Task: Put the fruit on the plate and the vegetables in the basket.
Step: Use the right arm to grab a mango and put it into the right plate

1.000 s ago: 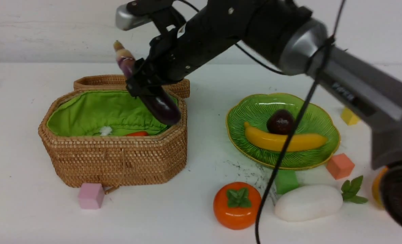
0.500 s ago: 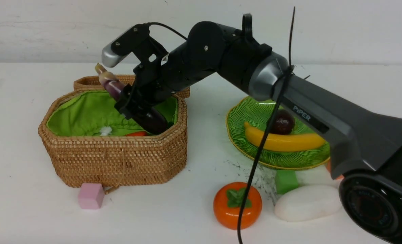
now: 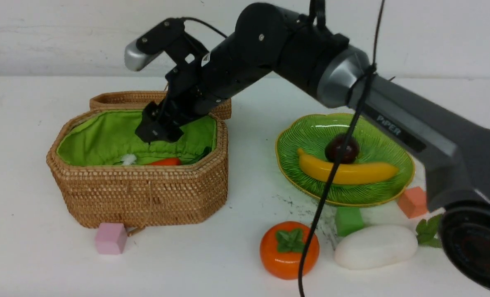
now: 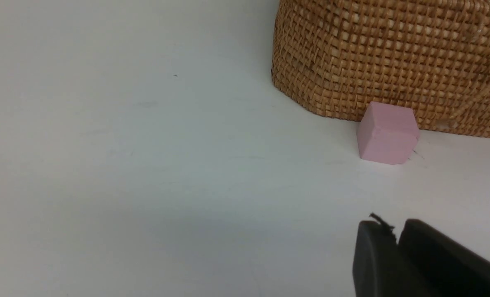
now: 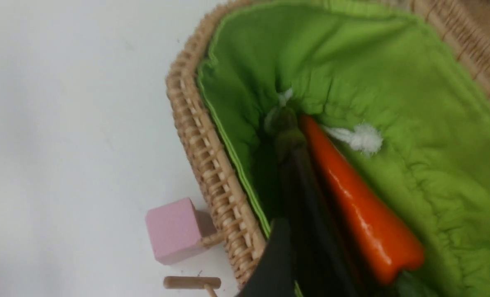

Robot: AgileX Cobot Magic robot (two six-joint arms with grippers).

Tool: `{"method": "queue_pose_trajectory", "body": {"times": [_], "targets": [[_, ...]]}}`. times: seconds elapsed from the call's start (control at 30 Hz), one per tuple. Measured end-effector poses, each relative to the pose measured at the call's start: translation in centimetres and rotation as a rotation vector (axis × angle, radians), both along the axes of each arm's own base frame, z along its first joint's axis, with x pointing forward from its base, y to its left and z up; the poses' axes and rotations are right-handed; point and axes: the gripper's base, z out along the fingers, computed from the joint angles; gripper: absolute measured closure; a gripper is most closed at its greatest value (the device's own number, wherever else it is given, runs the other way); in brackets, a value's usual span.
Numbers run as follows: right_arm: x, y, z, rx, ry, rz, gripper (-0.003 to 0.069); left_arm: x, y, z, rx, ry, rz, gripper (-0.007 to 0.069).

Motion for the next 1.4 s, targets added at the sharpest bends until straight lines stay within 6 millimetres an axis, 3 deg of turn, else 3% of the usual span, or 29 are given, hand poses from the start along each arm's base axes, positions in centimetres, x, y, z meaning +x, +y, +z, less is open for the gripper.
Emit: {"method": "queue_pose_trajectory", "body": {"times": [0.13, 0.2, 0.33, 0.5, 0.6, 0.73, 0.87, 0.9, 1.03, 1.2, 1.37, 1.4], "targets": [[-1.6, -3.4, 4.6, 0.032, -0.026, -0.028, 0.0082, 0.0, 0.0, 0.0, 0.0, 0.0, 0.0, 0.0547], [-2.0, -5.0, 5.7, 0.032, -0.024, -0.048, 0.0092, 0.0, 0.0, 0.0, 0.0, 0.0, 0.0, 0.0547], [-3.7, -11.5, 9.2, 0.03, -0.035, -0.144, 0.0099, 0.0, 0.0, 0.0, 0.0, 0.0, 0.0, 0.0545], [-5.4, -18.4, 11.0, -0.006, -0.004, -0.317, 0.0099, 0.0, 0.0, 0.0, 0.0, 0.0, 0.0, 0.0544], [-6.5, -22.9, 10.7, -0.034, 0.077, -0.485, 0.0099, 0.0, 0.0, 0.0, 0.0, 0.0, 0.0, 0.0543], [-8.2, -29.2, 7.5, -0.021, 0.239, -0.765, 0.0097, 0.0, 0.0, 0.0, 0.0, 0.0, 0.0, 0.0543], [-9.8, -33.7, 3.5, 0.056, 0.402, -1.052, 0.0074, 0.0, 0.0, 0.0, 0.0, 0.0, 0.0, 0.0538], [-9.9, -33.9, 3.3, 0.06, 0.412, -1.07, 0.0071, 0.0, 0.0, 0.0, 0.0, 0.0, 0.0, 0.0538], [-10.6, -38.5, -2.5, 0.14, 0.57, -1.383, 0.0032, 0.0, 0.0, 0.0, 0.0, 0.0, 0.0, 0.0532], [-9.3, -40.3, -6.6, 0.127, 0.668, -1.472, 0.002, 0.0, 0.0, 0.0, 0.0, 0.0, 0.0, 0.0529], [-7.1, -41.1, -12.2, 0.084, 0.814, -1.53, 0.0018, 0.0, 0.0, 0.0, 0.0, 0.0, 0.0, 0.0522], [-7.1, -41.1, -12.2, 0.085, 0.81, -1.531, 0.0018, 0.0, 0.0, 0.0, 0.0, 0.0, 0.0, 0.0521]]}}
